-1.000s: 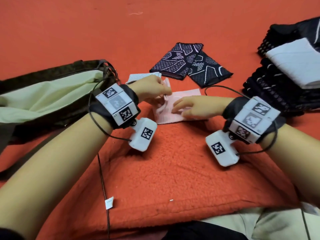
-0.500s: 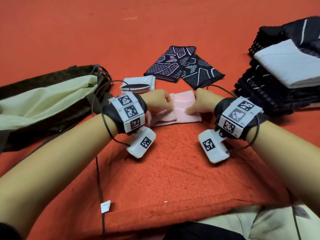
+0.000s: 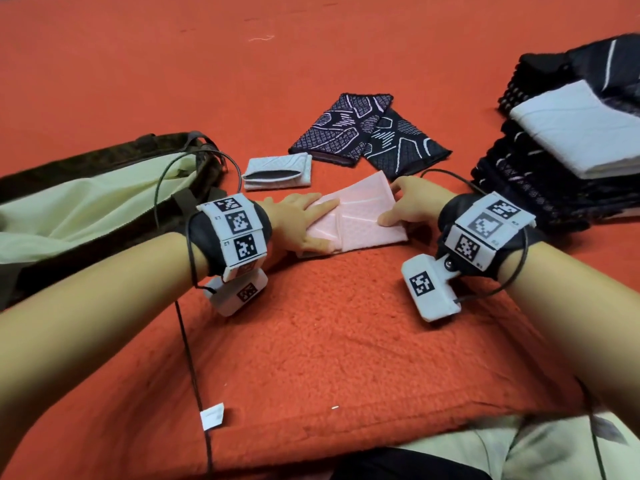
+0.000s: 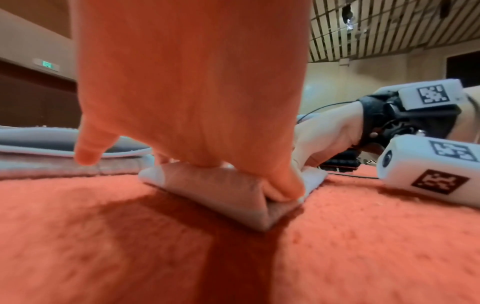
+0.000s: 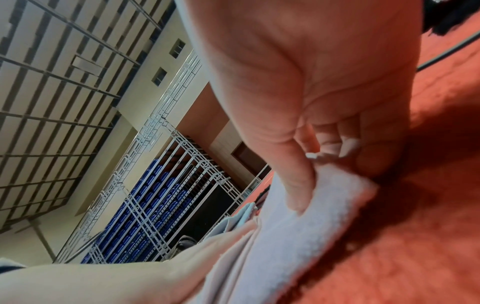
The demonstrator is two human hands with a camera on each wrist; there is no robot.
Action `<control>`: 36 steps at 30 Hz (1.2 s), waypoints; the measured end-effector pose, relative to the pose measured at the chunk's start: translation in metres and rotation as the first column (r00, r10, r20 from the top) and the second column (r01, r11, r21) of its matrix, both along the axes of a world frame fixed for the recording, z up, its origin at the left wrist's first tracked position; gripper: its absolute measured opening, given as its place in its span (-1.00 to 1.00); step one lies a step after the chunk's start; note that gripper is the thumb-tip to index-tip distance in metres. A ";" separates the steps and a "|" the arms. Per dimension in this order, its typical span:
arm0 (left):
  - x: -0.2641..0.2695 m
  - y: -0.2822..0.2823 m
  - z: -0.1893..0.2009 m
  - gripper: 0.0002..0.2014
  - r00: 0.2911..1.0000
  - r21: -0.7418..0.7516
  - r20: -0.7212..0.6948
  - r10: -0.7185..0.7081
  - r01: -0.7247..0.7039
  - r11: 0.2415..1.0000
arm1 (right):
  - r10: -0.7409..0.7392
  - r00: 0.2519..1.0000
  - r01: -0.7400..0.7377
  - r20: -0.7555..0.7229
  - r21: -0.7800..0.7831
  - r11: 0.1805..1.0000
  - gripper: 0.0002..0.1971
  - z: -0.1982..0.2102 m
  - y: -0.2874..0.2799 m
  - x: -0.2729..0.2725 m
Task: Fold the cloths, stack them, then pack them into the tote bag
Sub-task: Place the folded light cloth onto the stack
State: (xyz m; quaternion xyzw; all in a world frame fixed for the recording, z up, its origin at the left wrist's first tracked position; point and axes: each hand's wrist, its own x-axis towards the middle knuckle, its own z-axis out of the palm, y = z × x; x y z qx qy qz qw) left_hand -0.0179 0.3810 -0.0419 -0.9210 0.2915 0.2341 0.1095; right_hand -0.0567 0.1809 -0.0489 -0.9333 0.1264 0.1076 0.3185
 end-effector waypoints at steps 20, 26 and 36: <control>0.004 0.004 0.002 -0.48 0.900 -0.554 -0.360 0.247 -0.419 0.719 | -0.033 0.999 0.030 -0.002 0.425 0.905 -0.79 0.029 0.059 0.004; 0.006 0.030 0.005 -0.74 0.764 -0.617 -0.583 0.275 -0.637 0.462 | 0.143 0.987 -0.152 0.070 0.143 0.978 -0.72 0.022 0.092 0.013; 0.021 0.021 0.003 -0.79 0.620 -0.557 -0.623 0.477 -0.780 0.286 | 0.313 0.948 -0.305 -0.049 0.131 0.943 -0.67 0.018 0.092 0.009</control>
